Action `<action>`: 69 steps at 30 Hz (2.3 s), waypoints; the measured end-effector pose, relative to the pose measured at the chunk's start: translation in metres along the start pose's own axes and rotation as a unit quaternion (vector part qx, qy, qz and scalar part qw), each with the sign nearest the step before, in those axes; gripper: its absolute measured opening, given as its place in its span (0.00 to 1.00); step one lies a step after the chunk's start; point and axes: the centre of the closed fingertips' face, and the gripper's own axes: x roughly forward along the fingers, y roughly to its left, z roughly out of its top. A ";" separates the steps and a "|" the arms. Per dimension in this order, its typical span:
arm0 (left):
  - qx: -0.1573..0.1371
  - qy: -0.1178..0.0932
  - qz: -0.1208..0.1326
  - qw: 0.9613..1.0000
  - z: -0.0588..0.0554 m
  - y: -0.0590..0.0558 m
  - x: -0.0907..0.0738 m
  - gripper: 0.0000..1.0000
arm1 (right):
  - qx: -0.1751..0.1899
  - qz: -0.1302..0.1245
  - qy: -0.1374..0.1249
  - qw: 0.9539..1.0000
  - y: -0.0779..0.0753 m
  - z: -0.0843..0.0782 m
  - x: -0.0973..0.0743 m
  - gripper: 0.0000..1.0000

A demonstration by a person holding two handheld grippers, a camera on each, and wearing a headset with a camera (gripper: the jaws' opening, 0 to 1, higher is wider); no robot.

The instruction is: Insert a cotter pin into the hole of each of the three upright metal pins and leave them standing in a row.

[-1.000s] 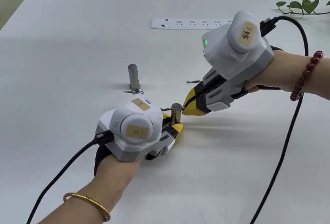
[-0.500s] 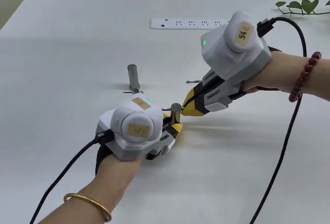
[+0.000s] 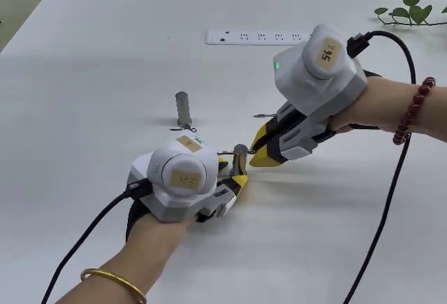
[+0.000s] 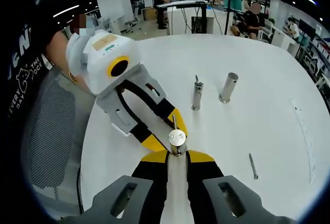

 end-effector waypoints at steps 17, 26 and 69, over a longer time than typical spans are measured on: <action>-0.023 -0.015 -0.015 1.000 0.010 0.002 -0.031 0.39 | 0.030 -0.018 -0.035 0.999 0.000 0.014 0.004 0.17; -0.029 -0.023 -0.016 0.999 0.015 0.002 -0.047 0.47 | 0.027 -0.026 -0.030 0.999 0.000 0.016 0.008 0.14; -0.042 -0.052 0.006 0.998 0.016 0.016 -0.091 0.66 | 0.026 -0.038 -0.028 0.999 -0.004 0.015 0.012 0.08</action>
